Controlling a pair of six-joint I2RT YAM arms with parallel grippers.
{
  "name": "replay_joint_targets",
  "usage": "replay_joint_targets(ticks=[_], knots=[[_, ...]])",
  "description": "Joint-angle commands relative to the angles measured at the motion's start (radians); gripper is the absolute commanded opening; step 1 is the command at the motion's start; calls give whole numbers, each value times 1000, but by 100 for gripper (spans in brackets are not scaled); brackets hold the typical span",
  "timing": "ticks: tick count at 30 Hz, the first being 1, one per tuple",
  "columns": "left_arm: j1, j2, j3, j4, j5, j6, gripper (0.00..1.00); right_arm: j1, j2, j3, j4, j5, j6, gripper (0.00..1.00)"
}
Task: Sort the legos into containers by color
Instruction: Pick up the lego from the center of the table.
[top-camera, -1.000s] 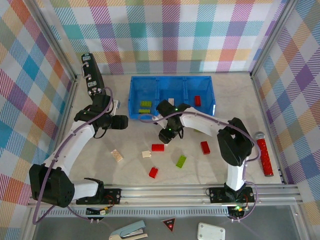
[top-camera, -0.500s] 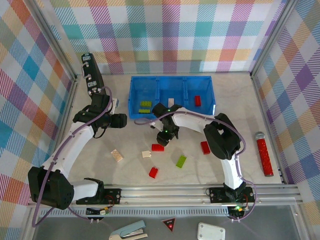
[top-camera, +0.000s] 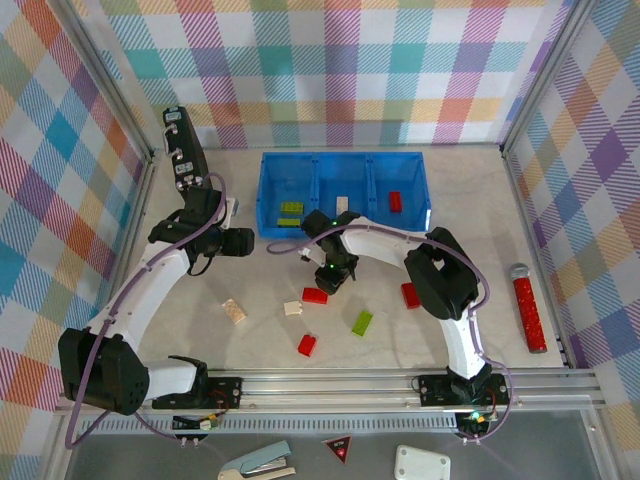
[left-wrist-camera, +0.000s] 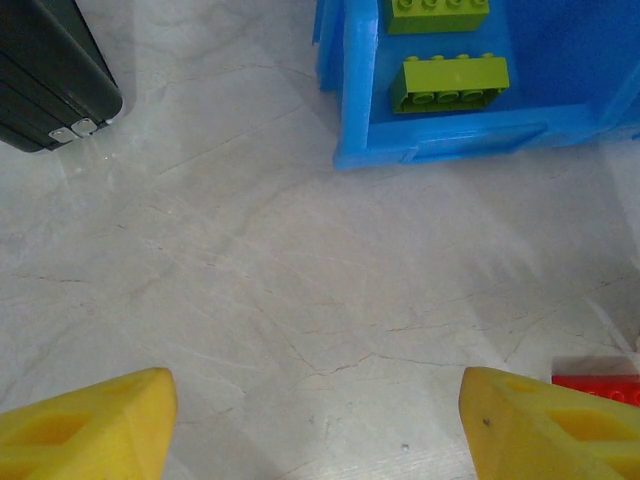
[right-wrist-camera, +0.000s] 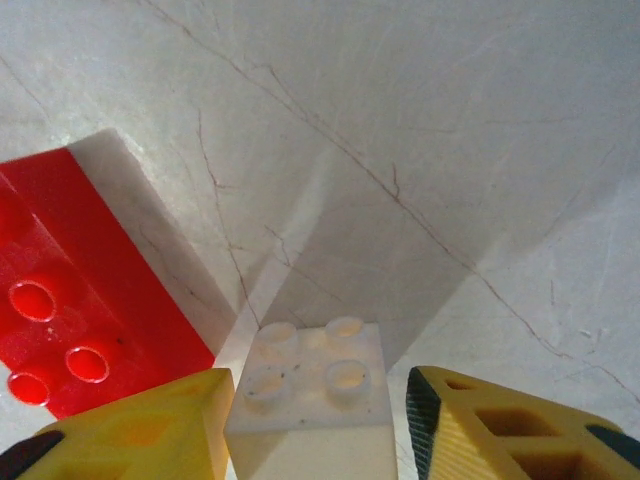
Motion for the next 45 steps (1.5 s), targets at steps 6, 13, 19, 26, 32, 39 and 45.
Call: replay_joint_targets(ticks=[6,13,19,26,32,39,45], knots=[[7,14,1,-7,4,20,75,20,9,35,-51,25,-6,42],[7,14,3,-8,6,20,74,20,-16,52,-80,28,25,38],[7,11,3,-6,8,19,74,20,-66,55,-88,29,68,35],[7,1,1,-5,10,20,74,21,-128,36,-71,29,142,31],[7,-18,-5,10,18,21,74,19,-159,51,-44,76,223,27],[7,-31,-9,17,15,20,74,-3,-142,128,-31,73,401,28],[7,-35,-8,16,15,19,74,-46,-76,233,-69,111,474,28]])
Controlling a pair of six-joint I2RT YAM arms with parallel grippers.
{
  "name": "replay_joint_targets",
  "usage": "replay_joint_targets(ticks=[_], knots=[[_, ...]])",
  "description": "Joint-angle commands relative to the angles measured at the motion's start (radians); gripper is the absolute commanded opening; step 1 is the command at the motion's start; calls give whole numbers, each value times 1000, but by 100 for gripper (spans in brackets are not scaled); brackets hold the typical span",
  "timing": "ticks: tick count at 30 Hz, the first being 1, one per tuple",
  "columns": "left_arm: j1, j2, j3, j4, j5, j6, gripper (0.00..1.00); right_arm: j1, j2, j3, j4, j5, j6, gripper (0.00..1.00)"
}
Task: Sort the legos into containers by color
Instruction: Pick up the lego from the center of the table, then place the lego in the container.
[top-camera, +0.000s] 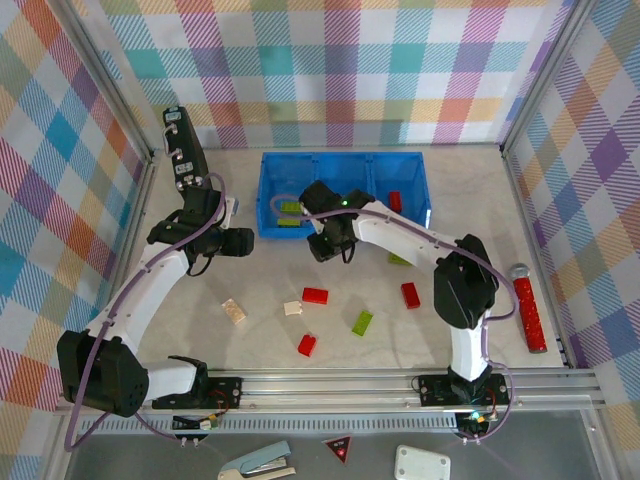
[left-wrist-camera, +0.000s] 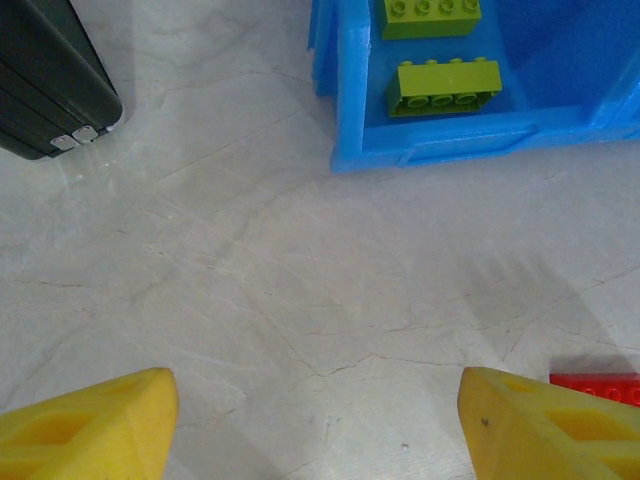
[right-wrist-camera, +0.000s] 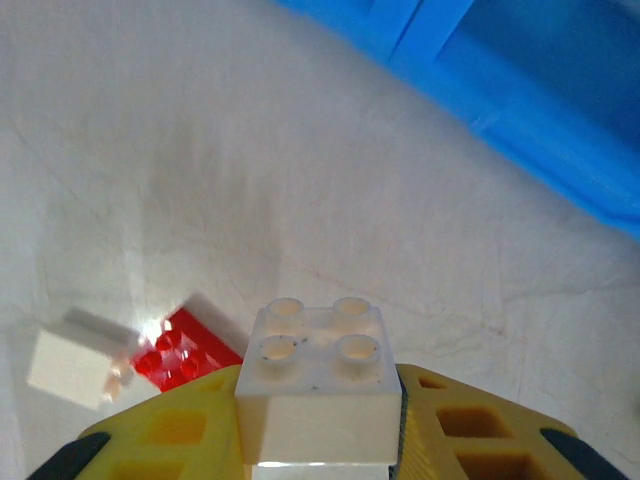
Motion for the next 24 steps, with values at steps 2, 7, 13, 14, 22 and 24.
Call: replay_joint_targets(ticks=[2,7,13,14,22,24], knots=[[7,-26,-7,15,11,11,74,-45,62,79,-39,45,95,28],[7,-37,-9,21,18,11,73,-101,107,142,-42,53,150,28],[7,-36,-8,23,24,10,73,-151,164,234,-61,33,172,27],[7,-37,-8,23,23,9,73,-153,166,243,-65,37,169,27],[7,-36,-6,25,37,5,73,-167,197,308,-95,51,174,27],[7,-36,-5,24,37,5,73,-168,205,318,-95,54,186,27]])
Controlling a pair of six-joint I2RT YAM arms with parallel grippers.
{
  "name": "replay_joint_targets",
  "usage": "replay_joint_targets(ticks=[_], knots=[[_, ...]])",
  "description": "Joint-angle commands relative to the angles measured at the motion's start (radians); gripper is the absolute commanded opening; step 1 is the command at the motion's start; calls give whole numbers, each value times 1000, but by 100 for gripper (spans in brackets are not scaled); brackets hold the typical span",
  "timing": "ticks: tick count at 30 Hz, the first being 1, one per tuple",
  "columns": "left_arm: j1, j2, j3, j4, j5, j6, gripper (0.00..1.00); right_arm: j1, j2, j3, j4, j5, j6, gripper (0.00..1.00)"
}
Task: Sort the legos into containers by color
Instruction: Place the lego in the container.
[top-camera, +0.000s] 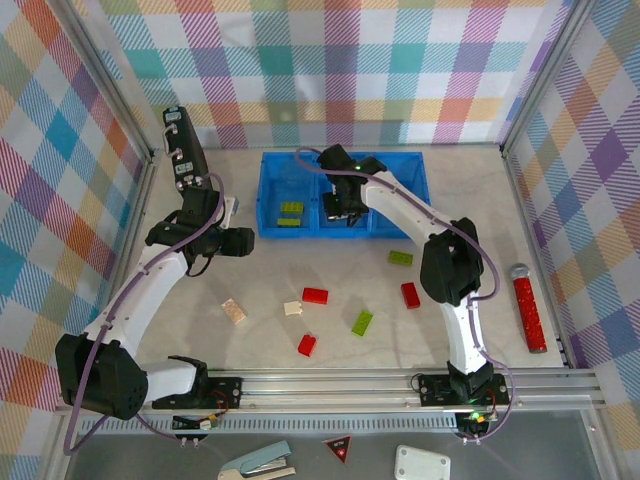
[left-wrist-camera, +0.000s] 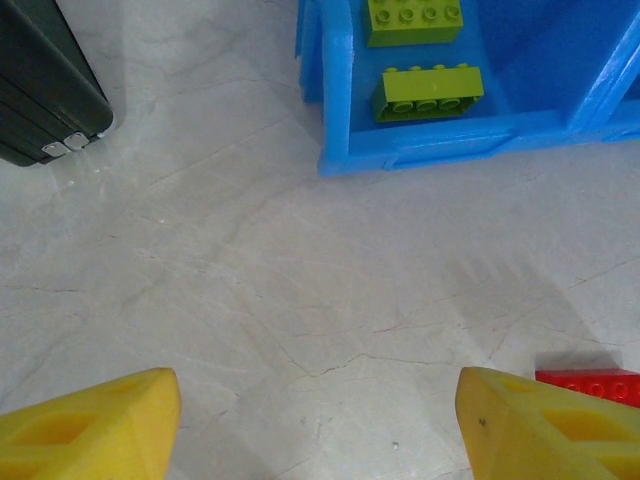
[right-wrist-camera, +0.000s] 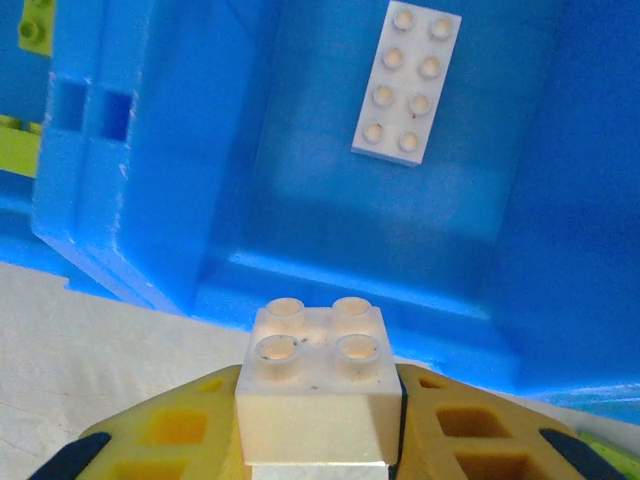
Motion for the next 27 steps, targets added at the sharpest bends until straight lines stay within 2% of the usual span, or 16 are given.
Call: replay_joint_targets(ticks=[1,27], knots=[[6,-22,-5,24,16,2,73,-3,26,40,-36,8,34,27],[7,-3,-3,22,11,-1,72,-125,299,324,152,43,75,27]])
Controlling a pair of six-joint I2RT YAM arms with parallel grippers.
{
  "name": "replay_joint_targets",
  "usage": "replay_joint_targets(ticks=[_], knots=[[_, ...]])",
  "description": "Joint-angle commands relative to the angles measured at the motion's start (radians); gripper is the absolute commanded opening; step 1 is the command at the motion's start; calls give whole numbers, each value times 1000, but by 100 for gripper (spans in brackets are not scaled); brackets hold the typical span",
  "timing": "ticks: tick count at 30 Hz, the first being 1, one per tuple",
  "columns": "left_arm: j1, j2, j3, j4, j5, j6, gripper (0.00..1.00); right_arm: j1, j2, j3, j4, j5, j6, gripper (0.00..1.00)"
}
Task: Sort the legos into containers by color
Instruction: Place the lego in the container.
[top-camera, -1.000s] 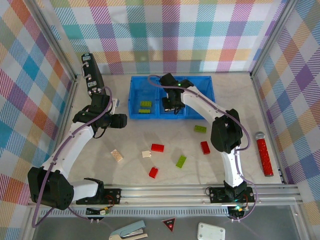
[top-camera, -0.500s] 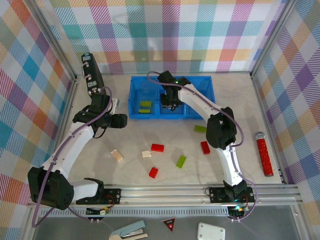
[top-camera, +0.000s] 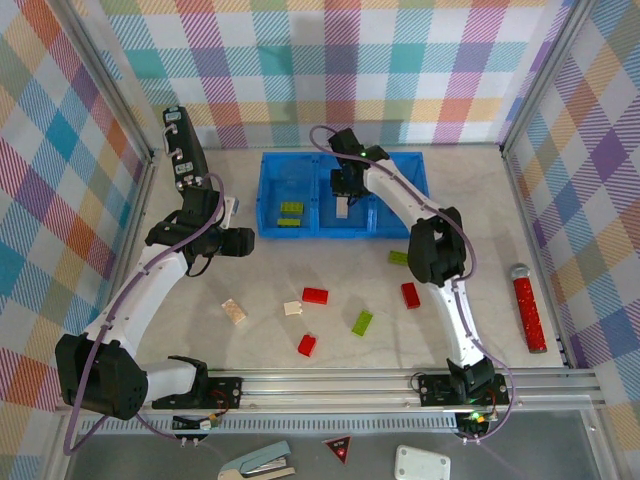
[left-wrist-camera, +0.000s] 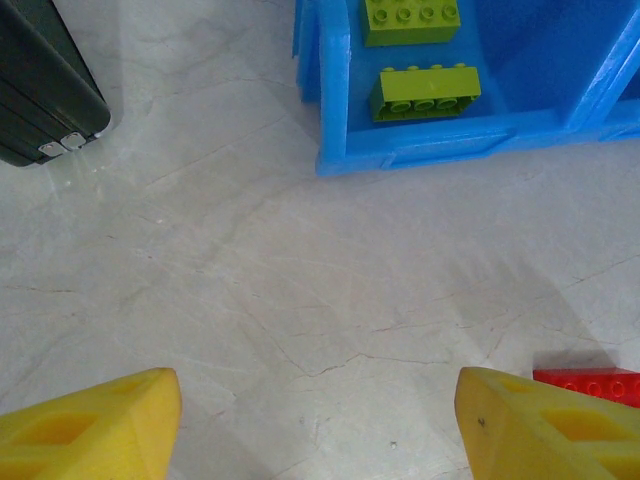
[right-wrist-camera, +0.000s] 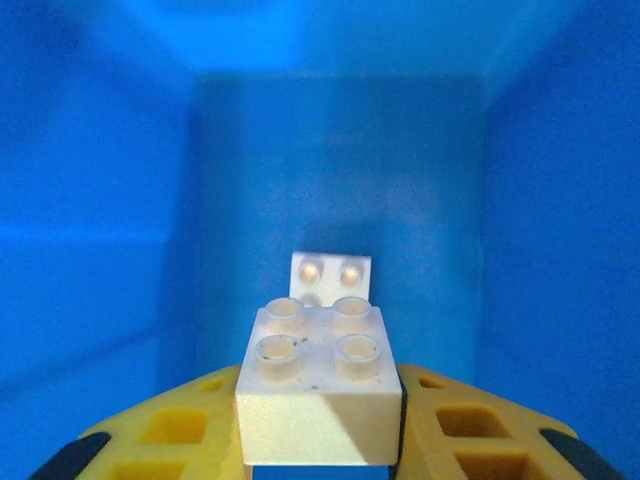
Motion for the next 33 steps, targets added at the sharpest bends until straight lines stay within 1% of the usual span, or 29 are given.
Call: replay_joint_targets(ticks=[1,5,13,22,26,27,29,33], knots=[[7,-1,-2,21,8,-1,72,-7,52,61,56,22,2,27],[7,5,-2,19,11,-1,72,-11,99,88,108,32,-2,27],[7,19,0,21,17,-1,72,-11,183,95,237,91,-13,28],[6,29,4,18,19,-1,72,-11,227,98,317,156,-14,31],[7,38,10,16,28,-1,72,-11,231,104,335,155,-28,37],[7,37,9,15,27,-1,72,-11,230,106,335,155,-31,40],[6,34,6,20,25,-1,72,-11,225,118,315,154,-37,44],[7,37,5,19,25,-6,72,-10,183,122,280,147,-41,49]])
